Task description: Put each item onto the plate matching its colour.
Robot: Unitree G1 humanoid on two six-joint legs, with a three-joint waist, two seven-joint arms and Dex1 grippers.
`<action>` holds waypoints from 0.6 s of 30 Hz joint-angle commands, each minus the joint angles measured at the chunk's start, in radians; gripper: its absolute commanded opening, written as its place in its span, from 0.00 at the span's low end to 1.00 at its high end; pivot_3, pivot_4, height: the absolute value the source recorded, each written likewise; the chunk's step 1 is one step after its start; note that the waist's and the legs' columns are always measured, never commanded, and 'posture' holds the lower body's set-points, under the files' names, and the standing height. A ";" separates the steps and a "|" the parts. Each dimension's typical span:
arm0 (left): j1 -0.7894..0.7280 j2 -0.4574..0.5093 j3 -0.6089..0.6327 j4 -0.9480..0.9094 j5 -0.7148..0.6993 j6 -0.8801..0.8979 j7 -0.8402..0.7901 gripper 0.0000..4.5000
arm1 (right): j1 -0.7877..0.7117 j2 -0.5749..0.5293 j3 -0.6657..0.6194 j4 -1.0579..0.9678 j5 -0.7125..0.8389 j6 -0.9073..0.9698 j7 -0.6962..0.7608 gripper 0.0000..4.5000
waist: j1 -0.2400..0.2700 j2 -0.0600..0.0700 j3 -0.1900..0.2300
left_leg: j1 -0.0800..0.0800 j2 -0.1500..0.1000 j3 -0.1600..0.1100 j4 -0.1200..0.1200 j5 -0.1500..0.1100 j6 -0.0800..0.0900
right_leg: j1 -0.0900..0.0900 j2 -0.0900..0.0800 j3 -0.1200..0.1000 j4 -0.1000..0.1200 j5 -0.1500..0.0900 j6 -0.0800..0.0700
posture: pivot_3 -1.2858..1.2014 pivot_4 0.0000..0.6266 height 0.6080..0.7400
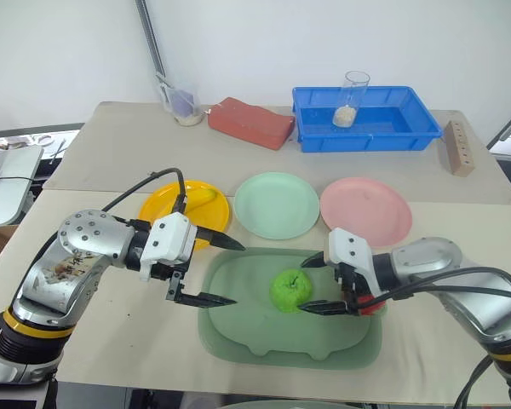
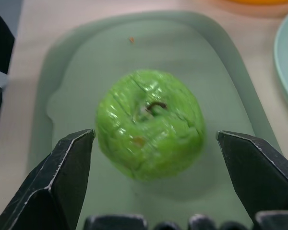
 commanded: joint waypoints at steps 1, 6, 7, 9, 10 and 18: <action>-0.002 0.017 0.030 -0.036 -0.043 0.002 0.001 0.99 | -0.014 0.022 -0.001 -0.019 -0.010 0.004 -0.008 1.00 | 0.001 0.000 0.000 | 0.000 0.000 0.000 0.000 0.000 0.000 | 0.000 0.000 0.000 0.000 0.000 0.000 | 0.52 0.24 1.00; 0.000 0.025 0.035 -0.047 -0.072 0.038 0.020 1.00 | -0.022 0.044 -0.007 -0.021 -0.004 0.017 -0.006 0.82 | 0.002 0.000 0.000 | 0.000 0.000 0.000 0.000 0.000 0.000 | 0.000 0.000 0.000 0.000 0.000 0.000 | 0.52 0.24 1.00; 0.001 0.027 0.036 -0.047 -0.072 0.039 0.021 1.00 | -0.025 0.046 -0.007 -0.022 -0.001 0.021 -0.005 0.75 | 0.001 0.000 0.000 | 0.000 0.000 0.000 0.000 0.000 0.000 | 0.000 0.000 0.000 0.000 0.000 0.000 | 0.52 0.24 1.00; 0.001 0.029 0.037 -0.046 -0.072 0.041 0.028 1.00 | -0.028 0.048 -0.010 -0.025 0.003 0.027 -0.002 0.63 | 0.001 0.000 0.000 | 0.000 0.000 0.000 0.000 0.000 0.000 | 0.000 0.000 0.000 0.000 0.000 0.000 | 0.52 0.24 1.00; -0.003 0.028 0.035 -0.041 -0.069 0.040 0.034 1.00 | -0.029 0.047 -0.010 -0.026 0.002 0.025 0.002 0.58 | 0.001 0.000 0.000 | 0.000 0.000 0.000 0.000 0.000 0.000 | 0.000 0.000 0.000 0.000 0.000 0.000 | 0.52 0.24 1.00; -0.103 -0.058 0.076 0.115 -0.071 0.125 0.223 1.00 | -0.154 0.160 -0.117 0.084 0.085 0.095 -0.055 0.50 | 0.001 -0.001 0.001 | 0.000 0.000 0.000 0.000 0.000 0.000 | 0.000 0.000 0.000 0.001 0.000 0.000 | 0.52 0.24 1.00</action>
